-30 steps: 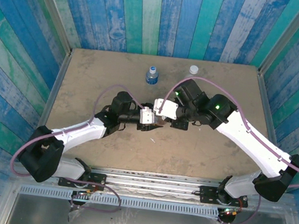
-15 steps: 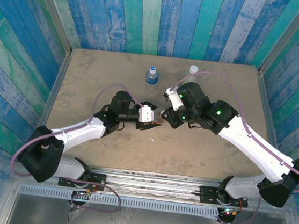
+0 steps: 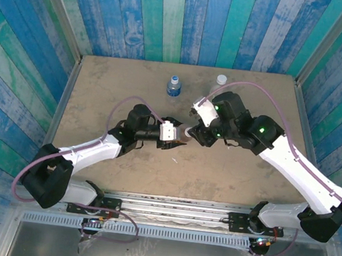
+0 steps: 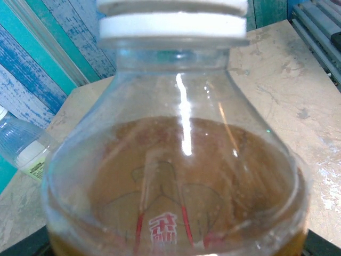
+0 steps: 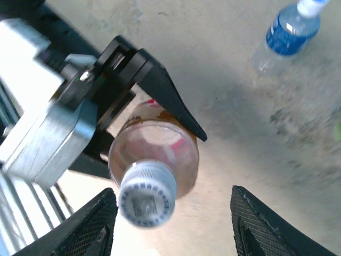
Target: Screw on the bottle caps
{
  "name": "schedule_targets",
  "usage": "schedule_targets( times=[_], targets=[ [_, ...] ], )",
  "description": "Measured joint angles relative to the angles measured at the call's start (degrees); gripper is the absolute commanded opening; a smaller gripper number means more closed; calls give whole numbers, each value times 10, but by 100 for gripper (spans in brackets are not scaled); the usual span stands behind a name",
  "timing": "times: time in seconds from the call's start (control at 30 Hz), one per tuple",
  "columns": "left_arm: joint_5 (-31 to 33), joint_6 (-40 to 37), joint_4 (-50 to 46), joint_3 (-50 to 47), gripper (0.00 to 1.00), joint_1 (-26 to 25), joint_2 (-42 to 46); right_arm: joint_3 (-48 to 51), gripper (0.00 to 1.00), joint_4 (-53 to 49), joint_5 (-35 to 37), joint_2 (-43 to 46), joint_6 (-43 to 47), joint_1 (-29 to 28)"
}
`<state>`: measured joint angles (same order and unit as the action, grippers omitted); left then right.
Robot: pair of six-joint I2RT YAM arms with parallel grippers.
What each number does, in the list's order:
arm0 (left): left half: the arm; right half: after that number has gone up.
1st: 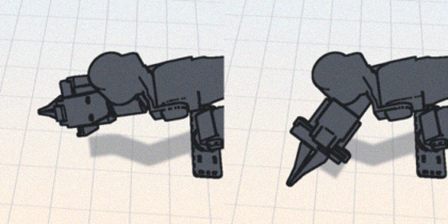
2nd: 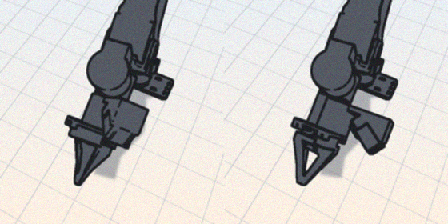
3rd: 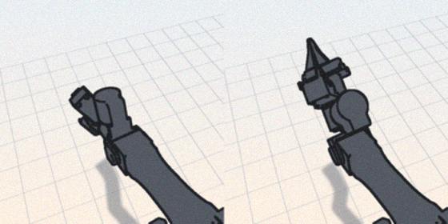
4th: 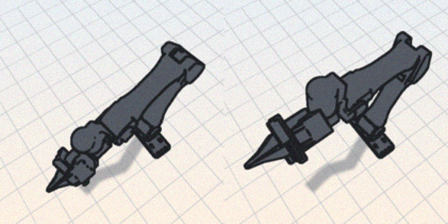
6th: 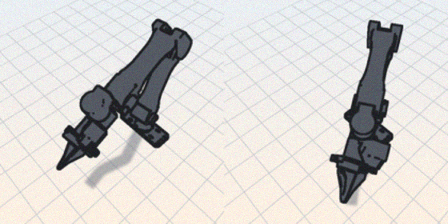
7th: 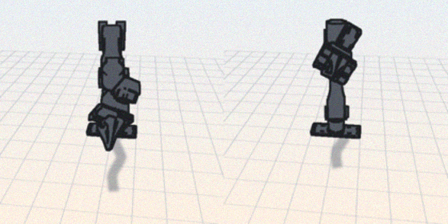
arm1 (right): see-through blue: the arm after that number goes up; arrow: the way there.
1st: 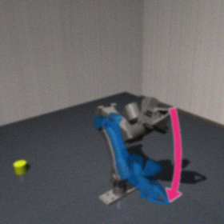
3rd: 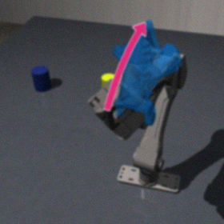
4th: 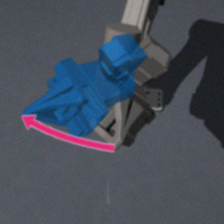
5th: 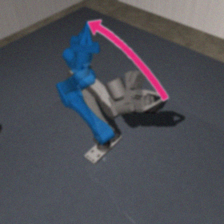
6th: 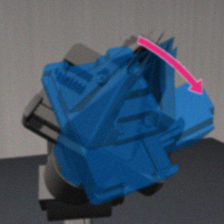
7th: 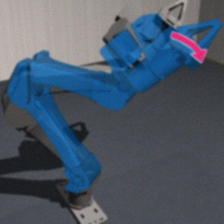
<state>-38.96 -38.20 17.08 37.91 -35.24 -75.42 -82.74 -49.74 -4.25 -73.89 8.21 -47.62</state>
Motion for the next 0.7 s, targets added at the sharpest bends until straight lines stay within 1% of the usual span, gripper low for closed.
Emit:
schedule_targets(
  times=[0.07,0.13,0.27,0.4,0.57,0.7],
  targets=[
    [-2,0,0,0,59,0,0,-15,57,-23,3,0,97,-7],
    [-2,-2,0,0,59,0,0,-28,55,-45,7,-3,171,-17],
    [-2,-4,0,0,59,0,0,-57,53,-76,16,-24,273,-29],
    [-2,-6,0,0,59,0,0,-64,48,-86,18,-46,313,-29],
    [-2,-6,0,0,59,0,0,-64,39,-93,14,-64,321,-29],
    [-3,-9,-5,0,59,0,0,-64,23,-92,18,-71,321,-29]
  ],
)
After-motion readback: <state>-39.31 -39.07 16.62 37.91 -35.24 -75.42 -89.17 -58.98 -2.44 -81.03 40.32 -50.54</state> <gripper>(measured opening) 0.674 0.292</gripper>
